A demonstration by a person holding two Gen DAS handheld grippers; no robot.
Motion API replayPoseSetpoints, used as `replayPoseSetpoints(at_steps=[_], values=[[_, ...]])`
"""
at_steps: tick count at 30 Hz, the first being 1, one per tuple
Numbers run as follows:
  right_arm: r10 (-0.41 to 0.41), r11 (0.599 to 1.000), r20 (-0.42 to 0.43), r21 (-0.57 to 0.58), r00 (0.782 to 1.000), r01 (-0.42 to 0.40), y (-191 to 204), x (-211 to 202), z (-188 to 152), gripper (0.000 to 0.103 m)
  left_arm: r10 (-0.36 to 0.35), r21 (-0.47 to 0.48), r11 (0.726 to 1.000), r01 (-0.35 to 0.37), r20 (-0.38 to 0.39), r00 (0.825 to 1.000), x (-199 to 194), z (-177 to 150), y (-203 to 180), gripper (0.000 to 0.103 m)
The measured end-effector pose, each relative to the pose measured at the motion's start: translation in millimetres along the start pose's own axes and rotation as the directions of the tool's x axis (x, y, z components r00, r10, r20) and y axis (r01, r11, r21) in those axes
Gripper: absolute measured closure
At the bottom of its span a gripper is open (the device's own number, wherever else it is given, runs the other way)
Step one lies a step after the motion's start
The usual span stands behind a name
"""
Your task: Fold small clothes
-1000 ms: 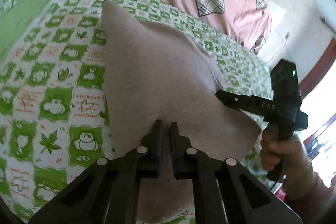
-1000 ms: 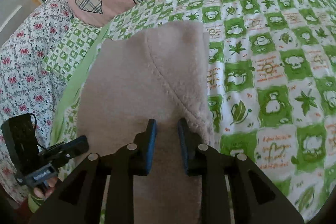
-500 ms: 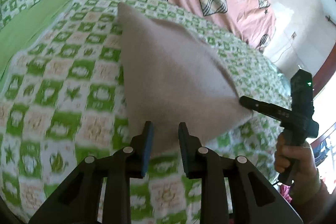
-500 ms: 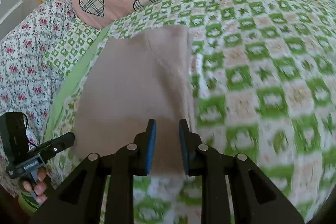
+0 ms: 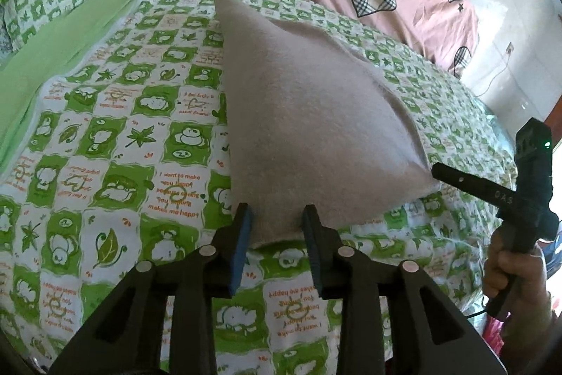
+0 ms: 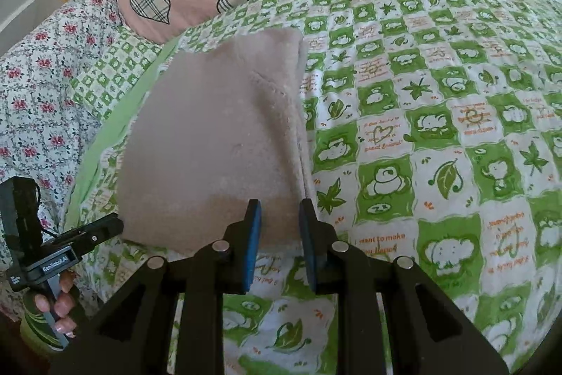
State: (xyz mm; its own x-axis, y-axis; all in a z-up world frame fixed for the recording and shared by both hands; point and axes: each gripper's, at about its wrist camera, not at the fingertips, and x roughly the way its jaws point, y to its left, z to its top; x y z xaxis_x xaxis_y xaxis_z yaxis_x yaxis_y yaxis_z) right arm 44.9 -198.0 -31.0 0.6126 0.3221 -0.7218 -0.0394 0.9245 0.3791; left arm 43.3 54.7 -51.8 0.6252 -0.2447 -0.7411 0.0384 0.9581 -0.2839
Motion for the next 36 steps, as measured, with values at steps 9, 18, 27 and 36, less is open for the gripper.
replayPoseSetpoints(at_steps=[9, 18, 27, 36], values=[[0.023, 1.000, 0.026, 0.008, 0.999, -0.023, 10.0, -27.2, -22.8, 0.072, 0.072, 0.045, 0.996, -0.073, 0.024, 0.997, -25.5, -20.5, -21.7, 0.045], [0.021, 1.000, 0.034, -0.001, 0.999, -0.021, 16.2, -46.1, -47.3, 0.051, 0.158, 0.079, 0.983, -0.164, 0.071, 0.985, -48.1, -33.0, -35.7, 0.020], [0.012, 0.997, 0.027, -0.073, 1.000, -0.010, 24.0, -48.2, -49.5, 0.031, 0.245, 0.077, 0.965, -0.251, 0.087, 0.966, -57.1, -30.7, -39.5, 0.006], [-0.001, 0.995, 0.022, -0.095, 1.000, 0.003, 30.0, -47.0, -49.5, 0.023, 0.336, 0.078, 0.938, -0.338, 0.036, 0.941, -46.7, -29.5, -32.8, 0.006]])
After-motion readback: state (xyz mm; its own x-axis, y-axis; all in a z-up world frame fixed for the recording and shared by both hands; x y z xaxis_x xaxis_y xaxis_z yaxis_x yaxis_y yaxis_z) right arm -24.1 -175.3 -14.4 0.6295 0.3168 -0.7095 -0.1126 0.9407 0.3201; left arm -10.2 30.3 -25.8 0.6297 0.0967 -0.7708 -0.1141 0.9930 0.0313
